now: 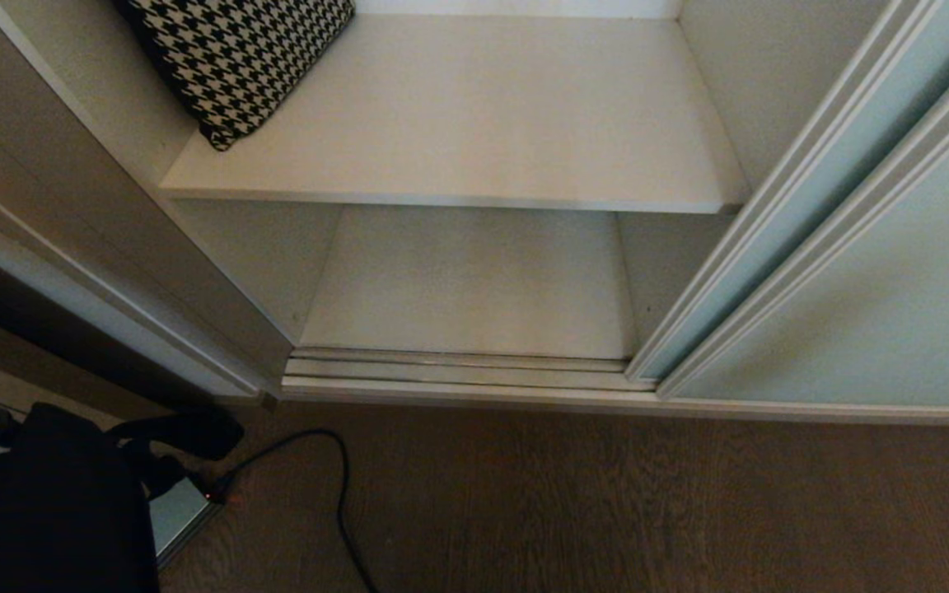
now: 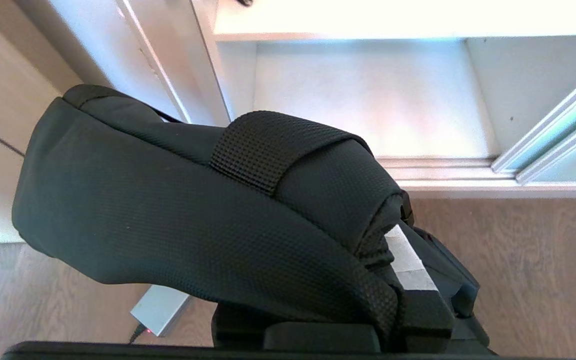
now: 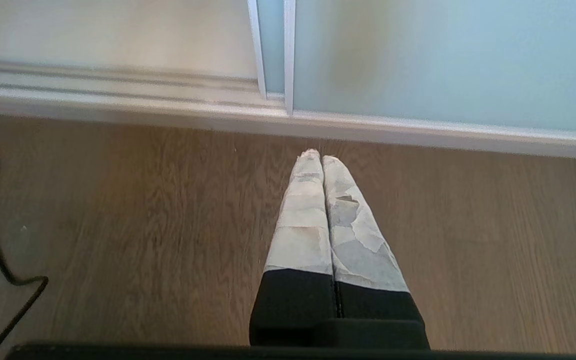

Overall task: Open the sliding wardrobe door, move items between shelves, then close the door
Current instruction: Place the bag on the higher shelf

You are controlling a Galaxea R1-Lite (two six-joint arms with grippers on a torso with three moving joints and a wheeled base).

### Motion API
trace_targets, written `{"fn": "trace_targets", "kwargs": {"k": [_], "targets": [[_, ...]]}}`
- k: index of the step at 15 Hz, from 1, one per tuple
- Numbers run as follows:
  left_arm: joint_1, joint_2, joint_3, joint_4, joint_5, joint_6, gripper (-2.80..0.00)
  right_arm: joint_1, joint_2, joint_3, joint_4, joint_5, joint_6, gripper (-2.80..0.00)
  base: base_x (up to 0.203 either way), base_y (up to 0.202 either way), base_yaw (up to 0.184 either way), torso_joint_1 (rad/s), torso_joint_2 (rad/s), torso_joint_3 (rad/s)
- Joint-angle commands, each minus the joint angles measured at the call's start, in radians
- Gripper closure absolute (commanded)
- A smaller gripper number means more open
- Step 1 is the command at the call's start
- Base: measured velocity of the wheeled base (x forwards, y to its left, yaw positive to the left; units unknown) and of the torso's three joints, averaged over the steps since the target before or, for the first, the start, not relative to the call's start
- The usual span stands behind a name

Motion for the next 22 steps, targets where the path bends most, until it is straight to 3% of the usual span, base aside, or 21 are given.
{"fn": "trace_targets", "kwargs": {"k": [1,7,15,22], "targets": [[-0.003,-0.002,0.009,-0.012,-0.005,-0.001,0.0,0.0,0.001,0.0,0.0,0.0,0.0,0.0,0.0,0.0,0.0,0.002,0.01,-0.13],[-0.003,-0.005,0.023,-0.017,-0.01,0.0,0.0,0.0,0.001,0.0,-0.001,0.0,0.0,0.0,0.0,0.0,0.0,0.001,0.0,-0.009],[-0.002,-0.012,0.039,-0.018,-0.01,-0.001,0.0,0.001,0.001,0.002,0.0,0.0,0.0,0.0,0.0,0.0,0.0,0.003,0.0,0.183],[-0.003,-0.028,0.057,-0.018,-0.014,-0.003,0.0,0.0,0.001,0.0,-0.001,0.0,0.001,0.0,0.0,0.0,0.0,0.001,0.0,0.022]]}}
